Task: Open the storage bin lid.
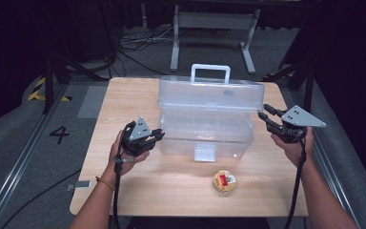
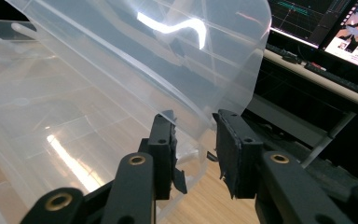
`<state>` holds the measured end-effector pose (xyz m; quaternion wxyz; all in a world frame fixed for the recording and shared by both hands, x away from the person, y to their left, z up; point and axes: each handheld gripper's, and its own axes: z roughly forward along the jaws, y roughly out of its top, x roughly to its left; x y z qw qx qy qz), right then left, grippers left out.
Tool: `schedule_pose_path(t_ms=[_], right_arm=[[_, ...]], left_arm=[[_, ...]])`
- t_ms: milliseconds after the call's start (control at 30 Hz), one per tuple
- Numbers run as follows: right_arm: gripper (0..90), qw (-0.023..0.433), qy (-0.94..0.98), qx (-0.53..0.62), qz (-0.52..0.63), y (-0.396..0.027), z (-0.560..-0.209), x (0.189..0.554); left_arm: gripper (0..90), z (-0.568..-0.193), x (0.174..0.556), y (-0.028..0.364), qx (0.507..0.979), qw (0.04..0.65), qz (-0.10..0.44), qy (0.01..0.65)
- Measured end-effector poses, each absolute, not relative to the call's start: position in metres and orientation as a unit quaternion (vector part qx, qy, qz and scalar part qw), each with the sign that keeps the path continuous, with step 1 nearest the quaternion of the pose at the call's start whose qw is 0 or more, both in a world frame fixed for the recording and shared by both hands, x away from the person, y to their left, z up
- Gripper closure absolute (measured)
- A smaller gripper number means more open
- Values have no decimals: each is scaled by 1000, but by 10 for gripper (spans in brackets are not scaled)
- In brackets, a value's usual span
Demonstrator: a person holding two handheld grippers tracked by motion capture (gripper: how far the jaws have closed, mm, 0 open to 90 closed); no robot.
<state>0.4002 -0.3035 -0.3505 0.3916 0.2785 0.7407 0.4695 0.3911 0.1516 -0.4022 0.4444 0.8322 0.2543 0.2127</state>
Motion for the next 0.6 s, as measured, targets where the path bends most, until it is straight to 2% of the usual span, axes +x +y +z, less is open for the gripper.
schedule_pose_path(t_ms=[433, 600], right_arm=[[714, 393, 726, 294, 482, -302, -340, 412], [727, 401, 720, 303, 478, -300, -336, 417]], left_arm=[[773, -402, 392, 150, 834, 443, 213, 252], [721, -398, 386, 144, 837, 452, 209, 225]])
